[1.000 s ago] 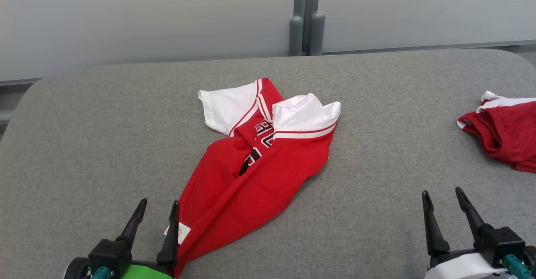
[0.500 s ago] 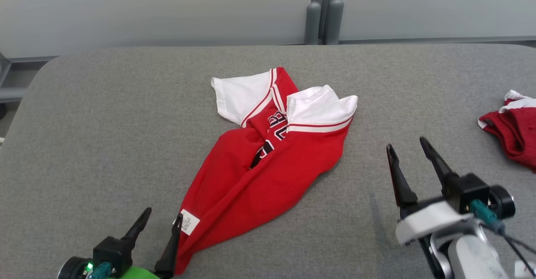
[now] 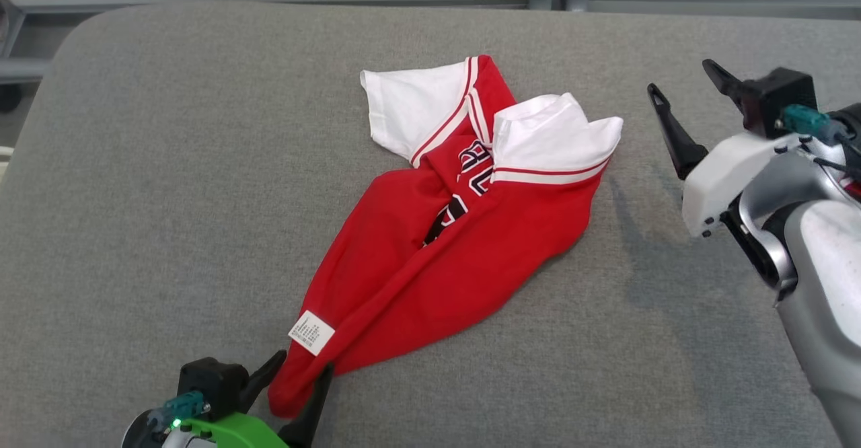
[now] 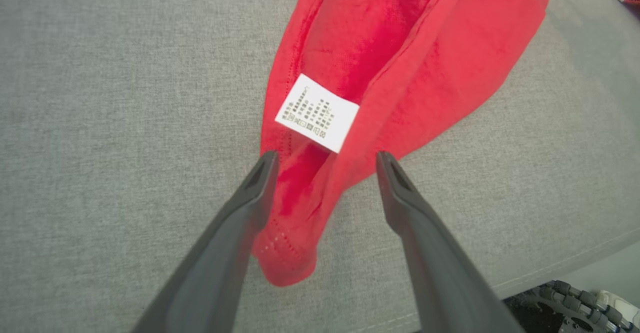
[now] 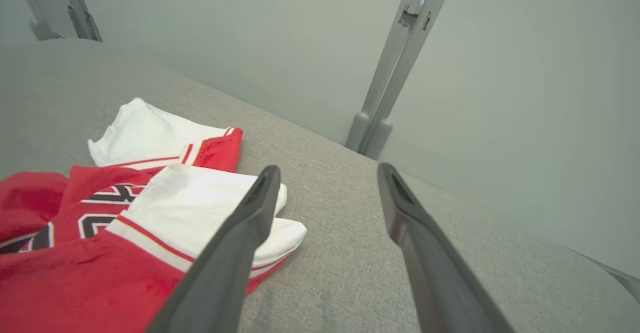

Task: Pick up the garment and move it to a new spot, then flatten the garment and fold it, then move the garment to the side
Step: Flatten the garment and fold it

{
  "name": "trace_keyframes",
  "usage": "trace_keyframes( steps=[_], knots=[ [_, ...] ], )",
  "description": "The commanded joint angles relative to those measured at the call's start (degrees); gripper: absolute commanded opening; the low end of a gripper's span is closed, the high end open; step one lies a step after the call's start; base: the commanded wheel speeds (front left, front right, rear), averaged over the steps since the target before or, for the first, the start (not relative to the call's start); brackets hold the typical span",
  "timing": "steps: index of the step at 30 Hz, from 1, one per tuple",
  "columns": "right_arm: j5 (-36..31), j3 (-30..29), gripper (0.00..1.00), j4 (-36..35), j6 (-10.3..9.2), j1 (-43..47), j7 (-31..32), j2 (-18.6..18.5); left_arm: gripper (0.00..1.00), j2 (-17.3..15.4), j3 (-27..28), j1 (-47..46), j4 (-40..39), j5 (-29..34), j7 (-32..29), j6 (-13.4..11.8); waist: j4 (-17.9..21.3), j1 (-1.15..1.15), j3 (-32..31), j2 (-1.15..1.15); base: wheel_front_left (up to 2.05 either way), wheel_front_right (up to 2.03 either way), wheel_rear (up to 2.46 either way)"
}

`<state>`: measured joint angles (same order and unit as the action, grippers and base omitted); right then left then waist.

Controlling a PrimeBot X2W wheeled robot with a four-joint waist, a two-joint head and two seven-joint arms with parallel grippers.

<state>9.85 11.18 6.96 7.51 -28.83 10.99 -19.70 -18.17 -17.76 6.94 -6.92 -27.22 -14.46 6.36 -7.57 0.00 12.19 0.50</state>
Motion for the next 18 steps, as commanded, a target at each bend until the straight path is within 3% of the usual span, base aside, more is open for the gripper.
trace_keyframes(
  steps=[1, 7, 13, 18],
  knots=[
    [1.52, 1.85, 1.00, 1.63, -0.03, -2.28, 3.93, -1.75, 1.00, 0.23, -0.28, -1.65, 0.36, -0.40, -0.86, -0.26, -2.62, 0.00, 4.16, -0.50, 0.00, 0.00, 0.00],
    [9.54, 6.61, 1.00, 5.20, -0.04, -9.68, 17.99, -4.16, 1.00, 0.50, -2.12, -5.32, 2.48, -0.28, -2.16, 0.15, -5.59, 0.00, 7.53, -0.50, 0.00, 0.00, 0.00],
    [12.43, 9.44, 1.00, 8.85, -0.04, -14.69, 30.18, -6.05, 1.00, 1.36, -4.32, -9.33, 5.26, 0.42, -1.42, 0.52, -8.58, 0.00, 9.43, -0.50, 0.00, 0.00, 0.00],
    [13.94, 9.14, 1.00, 11.35, -0.04, -16.21, 33.43, -6.10, 1.00, 1.47, -6.09, -11.15, 6.64, 0.64, -1.16, 0.73, -10.51, 0.00, 10.18, -0.50, 0.00, 0.00, 0.00]
  ],
)
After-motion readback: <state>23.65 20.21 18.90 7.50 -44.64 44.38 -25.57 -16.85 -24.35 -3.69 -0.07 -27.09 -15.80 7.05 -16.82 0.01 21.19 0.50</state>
